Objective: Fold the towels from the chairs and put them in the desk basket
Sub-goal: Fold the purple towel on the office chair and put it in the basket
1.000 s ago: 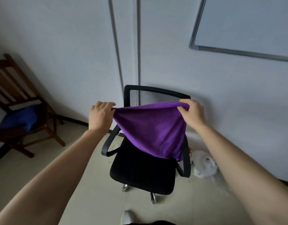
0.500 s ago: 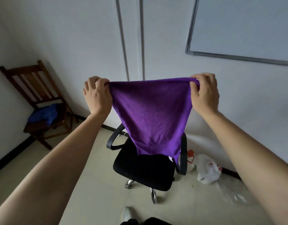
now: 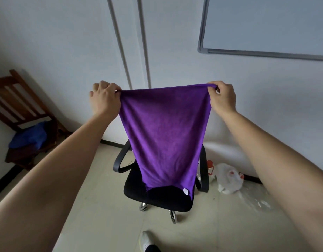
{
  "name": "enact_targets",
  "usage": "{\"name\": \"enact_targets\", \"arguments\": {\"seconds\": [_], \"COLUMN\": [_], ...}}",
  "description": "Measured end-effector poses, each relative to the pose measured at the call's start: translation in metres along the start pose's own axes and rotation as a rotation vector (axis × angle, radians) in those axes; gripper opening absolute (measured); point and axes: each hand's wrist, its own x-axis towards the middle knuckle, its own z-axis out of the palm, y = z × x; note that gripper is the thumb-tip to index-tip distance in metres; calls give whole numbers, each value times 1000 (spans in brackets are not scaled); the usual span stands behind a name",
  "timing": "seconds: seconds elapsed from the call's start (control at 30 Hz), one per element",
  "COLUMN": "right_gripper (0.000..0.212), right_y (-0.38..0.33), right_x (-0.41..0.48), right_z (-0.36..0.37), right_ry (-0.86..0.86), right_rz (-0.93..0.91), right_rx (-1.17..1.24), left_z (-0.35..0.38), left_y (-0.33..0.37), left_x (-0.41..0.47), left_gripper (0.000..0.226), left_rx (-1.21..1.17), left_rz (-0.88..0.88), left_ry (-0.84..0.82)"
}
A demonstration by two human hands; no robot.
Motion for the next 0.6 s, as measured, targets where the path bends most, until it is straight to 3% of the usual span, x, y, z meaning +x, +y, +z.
{"name": "enact_targets", "arguments": {"seconds": [0.27,0.43,0.6], "right_gripper": [27,27,26], "right_y": [-23,-47,-47], "right_x": [50,51,1], "right_z": [21,13,5], "right_ry": [114,173,216], "right_rz": [42,32,82], "right_rx": [-8,58,192], "left_z": [7,-13,-18], "left_y": [6,15,11], "left_x": [73,80,21], "left_gripper": [25,26,20], "left_rx": [-58,-169,-228], "left_rz": [26,17,20], "left_ry": [11,201,351]}}
